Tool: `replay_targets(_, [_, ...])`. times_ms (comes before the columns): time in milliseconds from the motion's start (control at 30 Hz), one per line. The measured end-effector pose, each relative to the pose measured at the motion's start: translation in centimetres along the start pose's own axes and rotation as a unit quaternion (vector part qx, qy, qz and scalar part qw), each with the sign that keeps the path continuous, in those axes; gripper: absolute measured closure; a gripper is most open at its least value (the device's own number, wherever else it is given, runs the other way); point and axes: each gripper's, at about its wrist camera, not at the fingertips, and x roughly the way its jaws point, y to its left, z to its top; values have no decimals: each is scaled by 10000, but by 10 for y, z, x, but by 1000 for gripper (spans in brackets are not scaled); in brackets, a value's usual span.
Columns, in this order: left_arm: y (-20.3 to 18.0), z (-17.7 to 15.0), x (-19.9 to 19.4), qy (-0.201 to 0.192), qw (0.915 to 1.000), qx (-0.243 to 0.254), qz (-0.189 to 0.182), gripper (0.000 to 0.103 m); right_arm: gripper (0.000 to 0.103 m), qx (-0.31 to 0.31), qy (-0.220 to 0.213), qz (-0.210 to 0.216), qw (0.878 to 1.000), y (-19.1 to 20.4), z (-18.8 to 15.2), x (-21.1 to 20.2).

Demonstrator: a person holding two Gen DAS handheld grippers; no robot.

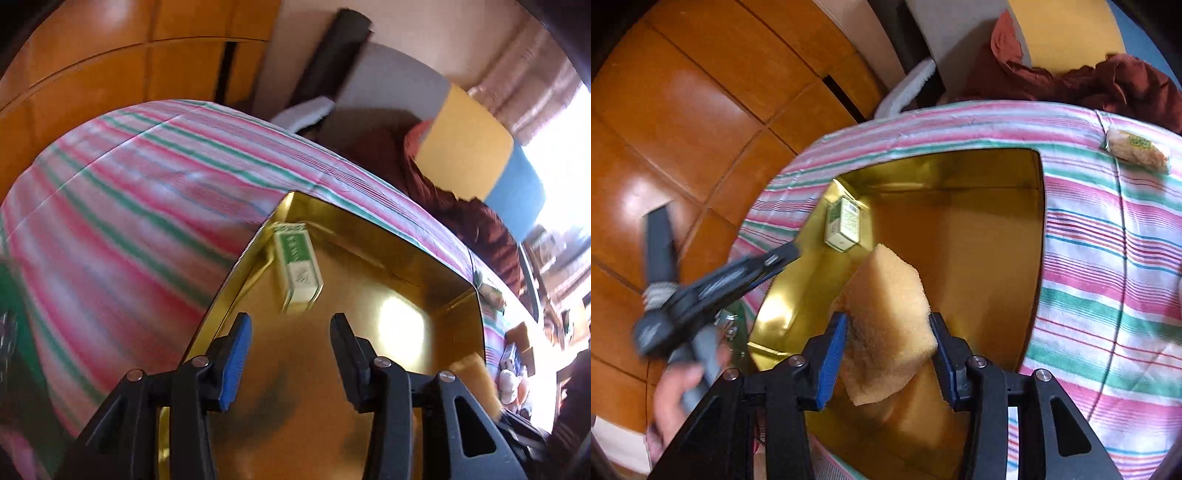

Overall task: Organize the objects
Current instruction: 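Carry the green box into the gold tray and open the left tool while the right tool carries the sponge, then lower the yellow sponge into the gold tray and open the right tool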

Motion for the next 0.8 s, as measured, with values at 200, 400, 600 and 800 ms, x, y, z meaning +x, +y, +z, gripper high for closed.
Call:
replay_targets(200, [20, -22, -26, -333, 9983, -445, -155, 59, 57, 131, 215, -155, 9996, 4, 28, 30])
replay_targets(400, [36, -23, -35, -388, 9967, -694, -180, 59, 56, 304, 207, -273, 9989, 12, 57, 58])
replay_targets(600, [46, -25, -39, -406, 9953, -858, -190, 59, 51, 790, 17, -214, 9966, 12, 78, 89])
replay_targets(800, [48, -28, -38, -346, 9951, -900, -200, 59, 20, 834, -348, -79, 9959, 14, 76, 80])
